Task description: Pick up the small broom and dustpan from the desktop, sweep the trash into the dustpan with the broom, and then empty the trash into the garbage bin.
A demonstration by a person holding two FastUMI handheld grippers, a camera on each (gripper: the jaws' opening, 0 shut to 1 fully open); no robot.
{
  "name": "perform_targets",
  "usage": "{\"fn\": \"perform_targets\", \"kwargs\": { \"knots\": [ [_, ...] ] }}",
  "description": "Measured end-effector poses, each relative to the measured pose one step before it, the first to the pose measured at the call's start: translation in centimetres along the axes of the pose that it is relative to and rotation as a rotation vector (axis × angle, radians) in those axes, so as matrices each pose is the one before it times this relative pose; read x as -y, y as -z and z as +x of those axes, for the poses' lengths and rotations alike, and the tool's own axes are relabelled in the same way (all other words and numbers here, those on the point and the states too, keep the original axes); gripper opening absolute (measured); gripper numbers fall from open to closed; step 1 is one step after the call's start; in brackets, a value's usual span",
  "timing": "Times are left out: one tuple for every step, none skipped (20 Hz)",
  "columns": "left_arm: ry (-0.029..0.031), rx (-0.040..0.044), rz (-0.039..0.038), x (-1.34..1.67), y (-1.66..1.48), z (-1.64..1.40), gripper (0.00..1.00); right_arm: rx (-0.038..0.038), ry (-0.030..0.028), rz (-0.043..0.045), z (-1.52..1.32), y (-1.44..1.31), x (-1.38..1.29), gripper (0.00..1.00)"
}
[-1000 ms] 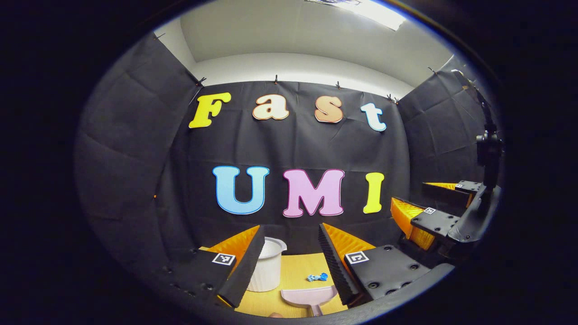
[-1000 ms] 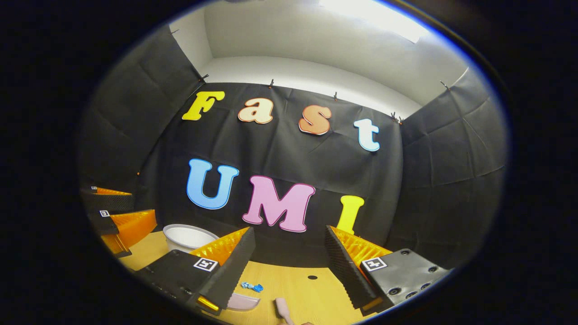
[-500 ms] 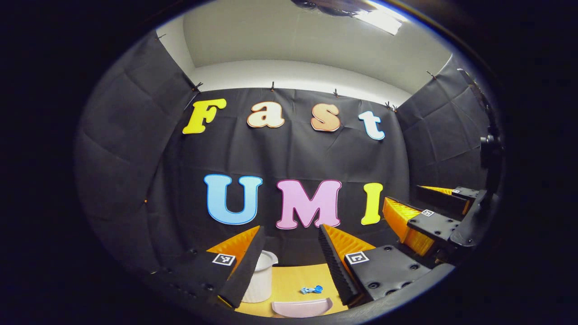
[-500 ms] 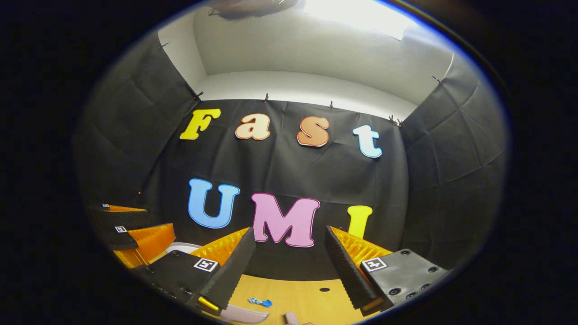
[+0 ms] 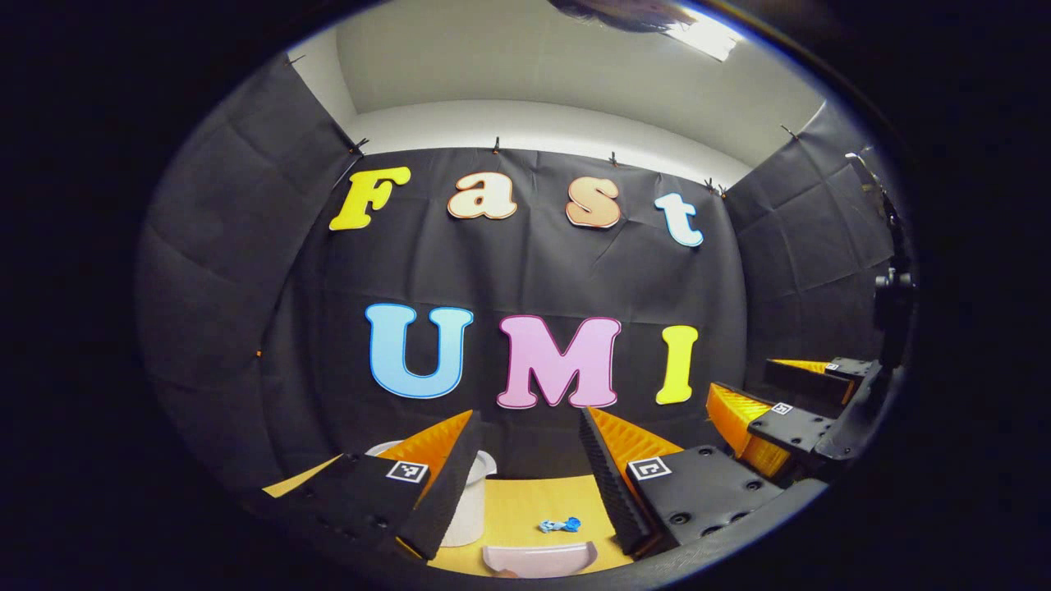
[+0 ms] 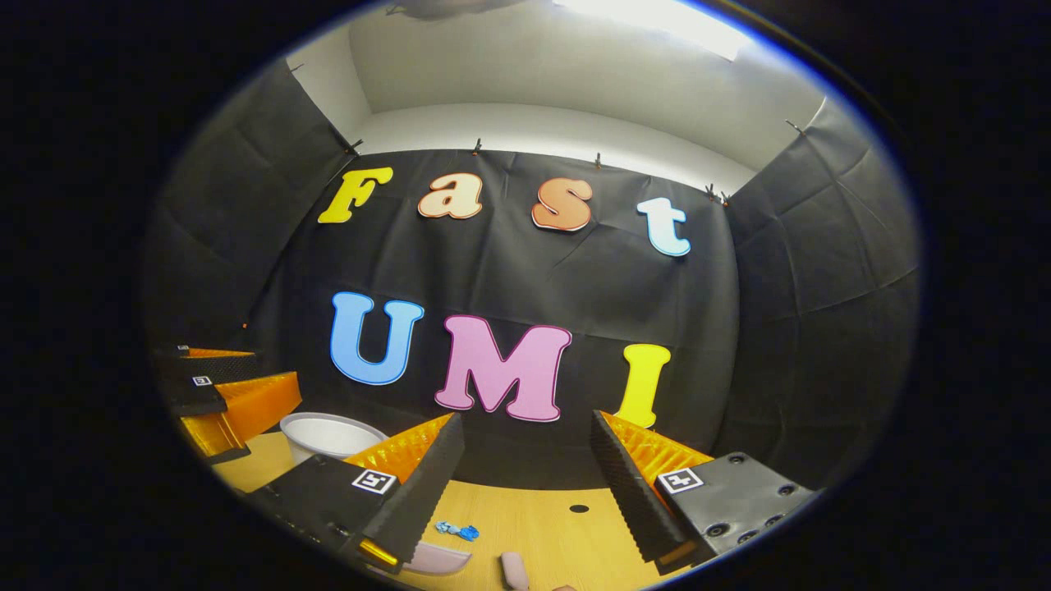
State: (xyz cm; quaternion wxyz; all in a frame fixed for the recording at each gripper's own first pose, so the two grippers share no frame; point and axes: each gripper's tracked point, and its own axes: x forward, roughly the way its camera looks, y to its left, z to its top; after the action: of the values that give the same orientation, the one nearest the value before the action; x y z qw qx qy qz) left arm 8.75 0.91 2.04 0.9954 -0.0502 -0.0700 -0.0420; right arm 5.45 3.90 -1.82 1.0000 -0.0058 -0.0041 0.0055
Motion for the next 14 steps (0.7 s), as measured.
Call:
{"fn": "perform_targets", "kwargs": {
  "knots": [
    [0.00171,0.00874,-0.01081,-0.114,0.016,0.075,0.71,0.00201,0.00187,-0.00912,-0.006,-0.096,0.11,0.98],
    [-0.01411,0.01416,-0.00785,-0.518,-0.254,-0.037,0.71,0.00377,-0.00262,-0.00701,-0.009,-0.055,-0.053,0.99],
    [-0.00943,0.01905,-0.01321,-0.264,-0.433,0.009,0.71,0.00265,-0.00253,-0.0056,-0.035,-0.032,-0.011,0.98],
    [0.01052,0.01887,-0.02544,0.228,-0.44,-0.1,0.71,0.00256,-0.00612,-0.00576,-0.169,-0.005,-0.096,0.98],
    [0.02252,0.00668,-0.02646,0.661,0.056,-0.022,0.71,0.00057,-0.0059,-0.00742,0.021,-0.059,-0.133,0.98],
    [0.01708,-0.00917,-0.01539,0.432,0.197,-0.025,0.71,0.00116,-0.00516,-0.00519,-0.101,-0.005,0.024,0.98],
    [0.00069,-0.01739,-0.00282,-0.186,0.544,-0.036,0.71,0.00175,-0.00502,-0.00201,-0.108,-0.047,-0.058,0.98],
    [-0.00496,-0.02412,0.00627,-0.264,0.477,0.069,0.71,0.00048,-0.00383,0.00093,-0.088,-0.021,-0.075,0.99],
    [-0.01296,-0.0222,0.00709,-0.231,0.476,0.276,0.71,0.00002,-0.00329,0.0014,-0.079,-0.044,-0.056,0.99],
    [-0.01964,-0.01718,0.00715,-0.244,0.43,0.018,0.71,-0.0021,-0.00232,0.00178,0.199,0.126,0.131,0.99],
    [-0.0138,-0.01797,0.00745,-0.365,0.6,-0.195,0.71,-0.0039,-0.00223,0.00448,0.157,0.17,0.149,0.99],
    [-0.00182,-0.01317,0.00256,0.003,0.372,-0.13,0.71,-0.00677,-0.00164,0.00428,-0.102,0.319,0.103,0.99],
    [0.00231,-0.02128,0.00306,0.201,0.431,-0.084,0.71,-0.00999,-0.00266,0.00199,-0.047,0.406,0.032,0.99],
    [-0.00254,-0.01832,0.00233,0.038,0.328,-0.115,0.71,-0.00978,-0.00196,-0.00048,0.007,0.425,0.047,0.99]
  ]
}}
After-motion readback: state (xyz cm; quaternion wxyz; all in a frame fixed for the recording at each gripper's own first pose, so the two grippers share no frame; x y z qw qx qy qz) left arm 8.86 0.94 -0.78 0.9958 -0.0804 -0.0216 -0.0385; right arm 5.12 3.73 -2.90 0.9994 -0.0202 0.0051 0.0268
